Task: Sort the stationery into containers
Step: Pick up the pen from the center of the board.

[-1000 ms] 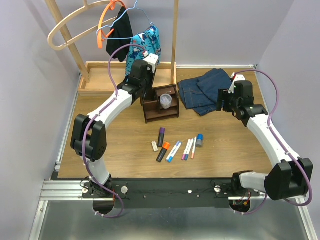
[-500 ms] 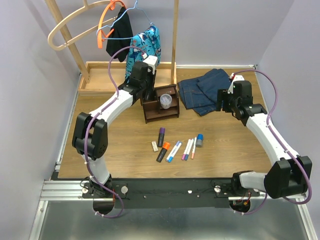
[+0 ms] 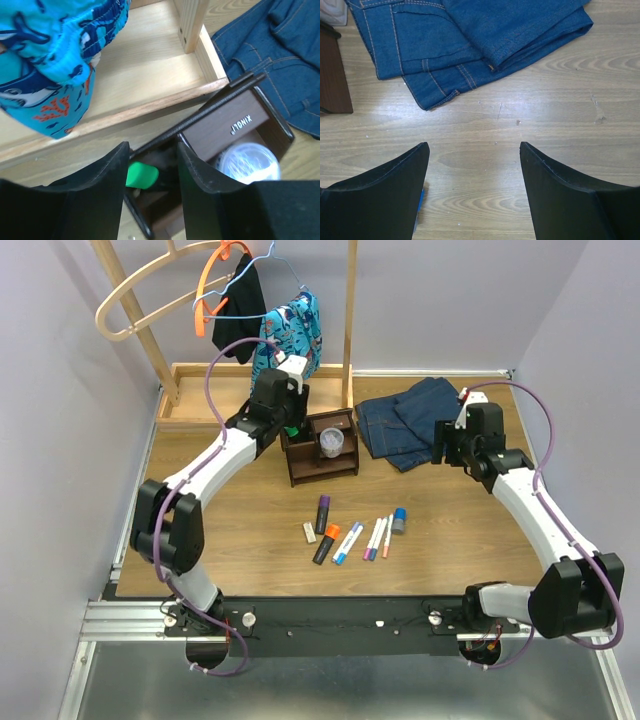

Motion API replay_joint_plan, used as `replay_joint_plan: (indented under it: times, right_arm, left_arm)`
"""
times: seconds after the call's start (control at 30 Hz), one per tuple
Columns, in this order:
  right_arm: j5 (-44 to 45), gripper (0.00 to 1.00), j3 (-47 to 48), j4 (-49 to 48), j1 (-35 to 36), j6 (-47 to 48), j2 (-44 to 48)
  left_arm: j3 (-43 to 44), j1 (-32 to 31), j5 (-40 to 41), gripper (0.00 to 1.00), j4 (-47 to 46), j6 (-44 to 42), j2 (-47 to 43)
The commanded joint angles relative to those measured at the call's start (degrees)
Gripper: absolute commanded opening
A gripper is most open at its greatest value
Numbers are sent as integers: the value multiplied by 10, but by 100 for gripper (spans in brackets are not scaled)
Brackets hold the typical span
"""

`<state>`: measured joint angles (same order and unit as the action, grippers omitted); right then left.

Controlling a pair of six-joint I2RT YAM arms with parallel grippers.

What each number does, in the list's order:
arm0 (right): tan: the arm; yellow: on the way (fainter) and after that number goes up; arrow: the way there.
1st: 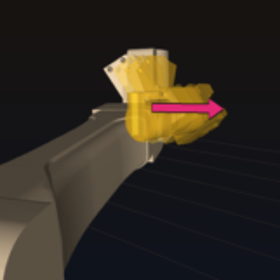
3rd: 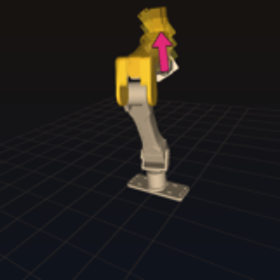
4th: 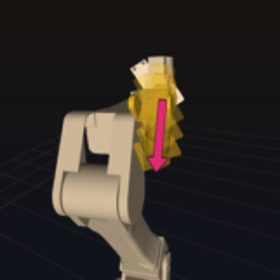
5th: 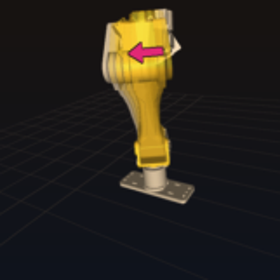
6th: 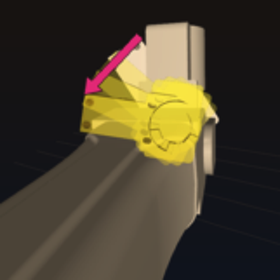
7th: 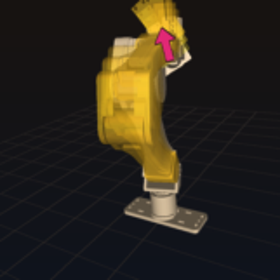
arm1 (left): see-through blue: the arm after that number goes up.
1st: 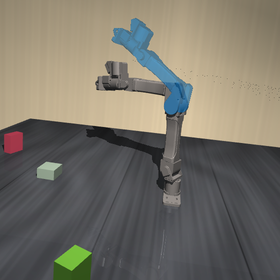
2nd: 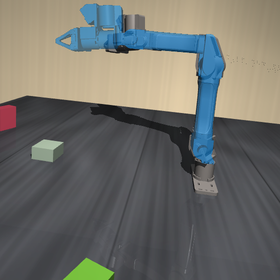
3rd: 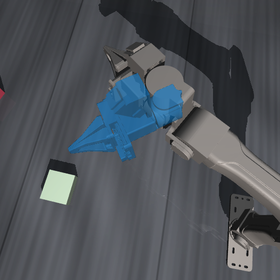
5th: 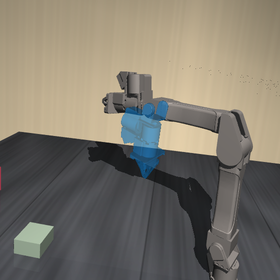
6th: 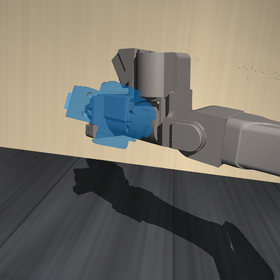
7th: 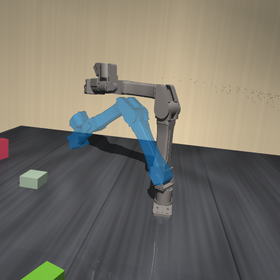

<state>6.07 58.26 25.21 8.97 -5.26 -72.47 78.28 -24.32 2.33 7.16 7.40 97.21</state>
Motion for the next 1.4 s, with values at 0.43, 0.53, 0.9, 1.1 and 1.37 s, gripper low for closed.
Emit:
replay_joint_plan:
  times: [0.43, 0.53, 0.9, 1.1, 1.37]
  right_arm:
    - [-24, 81, -43, -10, -6, -11, 71]
    - [-32, 83, -53, -3, -11, -20, 84]
    - [-54, 84, -68, 12, -13, -43, 115]
    - [-57, 84, -79, 15, -13, -55, 128]
    - [-86, 84, -80, 14, -13, -65, 138]
  left_arm:
    - [-132, -149, -119, 54, 234, -12, -197]
    - [-164, -161, -93, 51, 236, 21, -175]
    - [-110, -165, -69, 58, 234, 96, -31]
    - [-96, -176, -44, 58, 233, 104, 25]
    - [-90, -178, 10, 58, 232, 93, 63]
